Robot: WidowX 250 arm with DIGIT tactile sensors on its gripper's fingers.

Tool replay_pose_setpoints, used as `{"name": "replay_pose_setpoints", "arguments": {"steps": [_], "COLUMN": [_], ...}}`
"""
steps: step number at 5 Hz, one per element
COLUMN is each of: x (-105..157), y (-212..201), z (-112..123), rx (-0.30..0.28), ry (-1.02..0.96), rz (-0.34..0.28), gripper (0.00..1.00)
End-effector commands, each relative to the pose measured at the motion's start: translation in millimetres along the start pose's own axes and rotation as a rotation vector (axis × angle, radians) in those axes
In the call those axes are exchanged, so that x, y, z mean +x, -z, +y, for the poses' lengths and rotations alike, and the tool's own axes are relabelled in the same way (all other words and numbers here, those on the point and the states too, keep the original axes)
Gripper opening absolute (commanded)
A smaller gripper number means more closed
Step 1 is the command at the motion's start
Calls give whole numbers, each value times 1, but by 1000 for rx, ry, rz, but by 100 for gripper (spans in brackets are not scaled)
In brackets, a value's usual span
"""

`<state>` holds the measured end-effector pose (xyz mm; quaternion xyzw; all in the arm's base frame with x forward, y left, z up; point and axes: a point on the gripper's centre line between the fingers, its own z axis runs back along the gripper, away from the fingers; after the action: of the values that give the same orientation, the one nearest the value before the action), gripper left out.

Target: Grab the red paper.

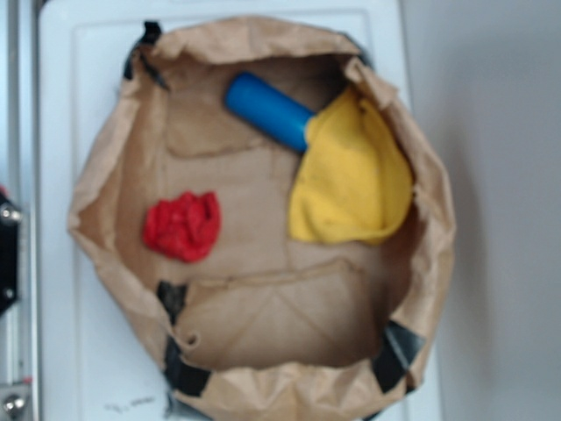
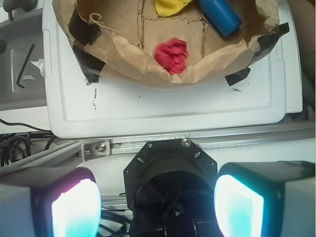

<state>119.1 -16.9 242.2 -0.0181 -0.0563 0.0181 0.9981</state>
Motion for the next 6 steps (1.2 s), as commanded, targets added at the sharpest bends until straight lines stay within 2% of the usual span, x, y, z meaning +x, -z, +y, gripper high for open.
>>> {"name": "replay_pose_setpoints", "arguments": {"steps": [1, 2, 3, 4, 5, 6], "x": [0, 9, 52, 99, 147, 197], "y": [0, -17, 12, 45, 71, 85], "z": [0, 13, -20, -18, -14, 5], "rx": [0, -55, -120, -130, -73, -79], "ry": [0, -54, -107, -83, -60, -45], "rz": [0, -7, -65, -100, -125, -132], "gripper": [100, 100, 100, 100, 100, 100]}}
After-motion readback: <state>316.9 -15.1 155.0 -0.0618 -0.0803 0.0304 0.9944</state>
